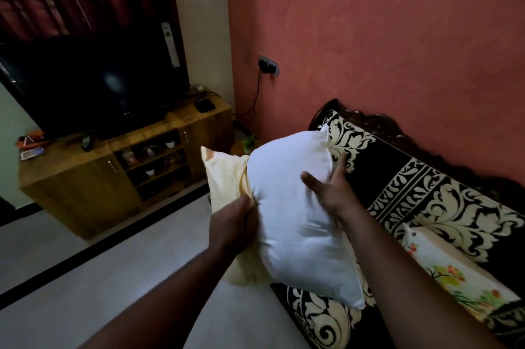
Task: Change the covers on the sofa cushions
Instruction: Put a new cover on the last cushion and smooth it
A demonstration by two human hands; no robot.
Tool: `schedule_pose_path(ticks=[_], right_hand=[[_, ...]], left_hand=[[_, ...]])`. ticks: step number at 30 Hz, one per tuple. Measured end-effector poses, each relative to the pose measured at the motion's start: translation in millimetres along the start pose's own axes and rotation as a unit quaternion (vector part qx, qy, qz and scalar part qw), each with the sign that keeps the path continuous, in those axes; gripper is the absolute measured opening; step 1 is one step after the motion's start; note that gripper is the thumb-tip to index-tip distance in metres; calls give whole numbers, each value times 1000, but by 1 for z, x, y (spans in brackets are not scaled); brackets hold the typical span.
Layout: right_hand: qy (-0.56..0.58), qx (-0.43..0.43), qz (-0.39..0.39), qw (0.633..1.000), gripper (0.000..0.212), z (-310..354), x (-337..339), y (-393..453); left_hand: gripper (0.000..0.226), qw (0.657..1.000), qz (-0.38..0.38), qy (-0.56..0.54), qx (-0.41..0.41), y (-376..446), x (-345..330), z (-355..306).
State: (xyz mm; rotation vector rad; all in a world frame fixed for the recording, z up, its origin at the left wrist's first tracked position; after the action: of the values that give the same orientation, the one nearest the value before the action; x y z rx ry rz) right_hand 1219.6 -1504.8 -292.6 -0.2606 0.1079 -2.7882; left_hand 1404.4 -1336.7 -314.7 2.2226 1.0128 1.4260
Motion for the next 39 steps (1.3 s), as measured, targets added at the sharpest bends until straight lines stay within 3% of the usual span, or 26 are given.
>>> schedule_pose_path(ticks=[2,3,5,7,9,12,15,19,21,22,24,27,29,31,36,39], right_hand=[[-22,-1,-33,999,144,7,-5,3],[-40,16,-53,998,132,10,-7,1],[-100,65,-65,991,100,12,-16,-13],[-129,100,-52,985,75,10,-26,-29],[-118,122,0,986,59,9,-36,-41],[-134,136,86,978,57,6,-45,-51],[-169,112,71,977,60,-2,-33,-51],[-231,52,56,970,120,2,-23,-42],[-205,31,28,978,132,3,-28,-40],[-208,35,11,977,130,3,-32,-41],[-231,45,-2,972,105,-7,-41,-47],[-244,63,-9,968,70,-20,-50,-54],[-224,76,-25,971,61,-18,-47,-55],[-210,89,-25,973,58,-16,-45,-56],[-257,117,27,959,48,-25,-45,-67],[-348,126,43,928,48,-22,-33,-70]], left_hand=[[23,998,-19,10,63,3,5,3],[20,992,-12,15,121,8,5,13],[36,979,31,46,195,23,5,34],[41,977,83,134,147,38,6,46],[30,968,117,209,80,51,4,53],[22,966,127,221,51,72,2,49],[17,971,133,189,55,84,0,38],[21,974,161,152,43,70,-19,25],[24,977,183,112,18,62,-33,6],[27,979,181,94,17,62,-36,-1],[32,977,192,83,32,67,-42,-1],[34,955,272,40,106,63,-49,22],[32,930,307,-70,190,46,-52,33],[32,910,325,-113,232,19,-56,36],[19,943,249,-70,211,-14,-68,36],[16,921,200,-145,300,-13,-76,16]])
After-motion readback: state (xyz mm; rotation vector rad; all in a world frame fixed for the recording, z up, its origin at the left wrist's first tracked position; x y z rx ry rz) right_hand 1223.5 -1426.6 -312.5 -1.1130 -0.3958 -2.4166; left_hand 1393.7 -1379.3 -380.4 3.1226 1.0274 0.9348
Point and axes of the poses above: each hand's wrist, its own y-axis towards the middle knuckle, its own x-axis out of the back of the hand, z = x × y, the point moved 7 cm from there along y, towards the middle knuckle, and after that the axes turned 4 degrees about -z, right-handed, at the moved point
